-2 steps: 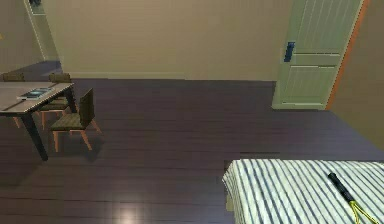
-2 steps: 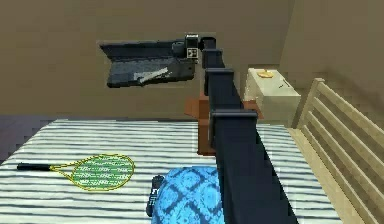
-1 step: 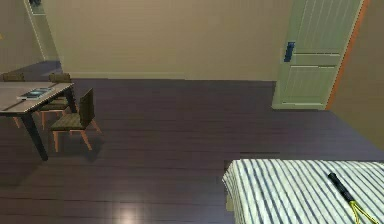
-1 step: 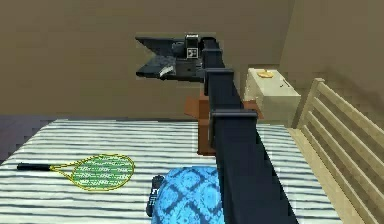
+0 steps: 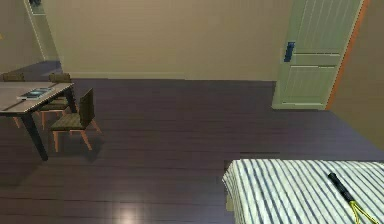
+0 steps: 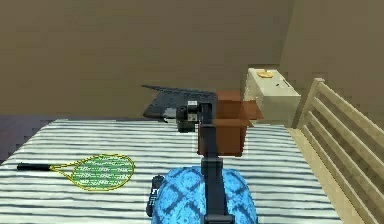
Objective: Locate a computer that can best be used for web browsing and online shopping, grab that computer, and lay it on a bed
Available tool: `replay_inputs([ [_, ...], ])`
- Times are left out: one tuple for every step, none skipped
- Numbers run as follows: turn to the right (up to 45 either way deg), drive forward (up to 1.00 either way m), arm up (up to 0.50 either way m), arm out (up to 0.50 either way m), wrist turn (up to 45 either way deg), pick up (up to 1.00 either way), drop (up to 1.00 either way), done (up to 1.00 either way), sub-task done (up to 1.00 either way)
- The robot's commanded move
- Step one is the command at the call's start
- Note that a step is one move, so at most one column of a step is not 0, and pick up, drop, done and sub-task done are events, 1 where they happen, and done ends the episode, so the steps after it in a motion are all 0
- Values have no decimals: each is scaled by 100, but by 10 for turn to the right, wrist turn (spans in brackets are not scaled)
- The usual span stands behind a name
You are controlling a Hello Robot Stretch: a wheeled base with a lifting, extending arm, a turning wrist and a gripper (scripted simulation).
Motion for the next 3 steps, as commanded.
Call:
replay_inputs([
  [0,0,-32,0,0,0,0,0,0],
  [0,0,0,0,0,0,100,0,0],
  [0,0,10,0,0,0,0,0,0],
])
